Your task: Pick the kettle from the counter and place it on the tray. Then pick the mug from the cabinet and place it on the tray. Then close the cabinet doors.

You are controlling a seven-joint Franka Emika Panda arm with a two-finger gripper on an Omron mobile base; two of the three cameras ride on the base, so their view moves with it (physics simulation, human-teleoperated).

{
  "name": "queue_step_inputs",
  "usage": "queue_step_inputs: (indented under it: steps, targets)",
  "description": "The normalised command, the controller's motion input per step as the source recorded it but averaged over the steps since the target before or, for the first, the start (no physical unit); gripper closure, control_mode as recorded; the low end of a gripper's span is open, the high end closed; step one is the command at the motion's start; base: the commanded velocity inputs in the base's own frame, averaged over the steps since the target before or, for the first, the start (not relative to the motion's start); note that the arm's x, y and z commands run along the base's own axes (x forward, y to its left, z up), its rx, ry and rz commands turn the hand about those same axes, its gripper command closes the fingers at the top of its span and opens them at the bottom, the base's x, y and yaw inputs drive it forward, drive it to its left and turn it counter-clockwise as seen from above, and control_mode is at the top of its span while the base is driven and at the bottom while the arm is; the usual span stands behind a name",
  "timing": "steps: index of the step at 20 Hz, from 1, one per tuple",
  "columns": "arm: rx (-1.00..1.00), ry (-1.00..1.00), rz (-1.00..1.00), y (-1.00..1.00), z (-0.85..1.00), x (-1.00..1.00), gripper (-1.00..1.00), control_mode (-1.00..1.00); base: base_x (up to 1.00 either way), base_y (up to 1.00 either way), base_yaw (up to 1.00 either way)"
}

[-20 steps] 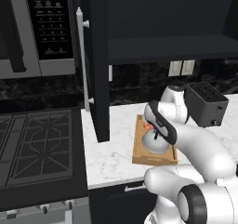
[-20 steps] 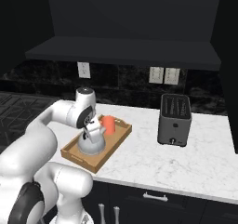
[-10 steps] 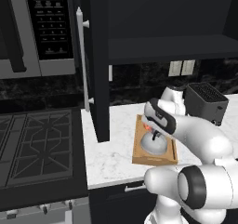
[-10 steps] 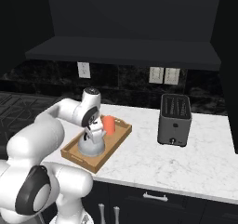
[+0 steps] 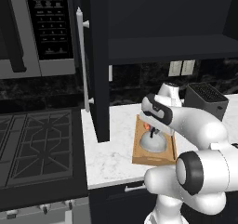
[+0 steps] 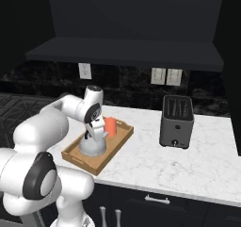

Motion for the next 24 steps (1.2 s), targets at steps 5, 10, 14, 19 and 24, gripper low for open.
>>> queue_step_inputs:
  steps: [5,10,14,19,24]
  targets:
    - [0.0,0.0,0.0,-0.01,-0.21,-0.09,-1.0,-1.0,0.0,0.0,0.0]
    - [0.0,0.0,0.0,0.0,-0.04,-0.18,-1.0,-1.0,0.0,0.0,0.0]
    - [0.0,0.0,0.0,0.0,0.16,-0.43,-1.0,-1.0,0.0,0.0,0.0]
    - [0.0,-0.05,-0.01,-0.01,0.5,-0.47,-1.0,-1.0,0.0,0.0,0.0]
    - [0.0,-0.09,0.0,0.02,0.64,-0.46,-1.0,-1.0,0.0,0.0,0.0]
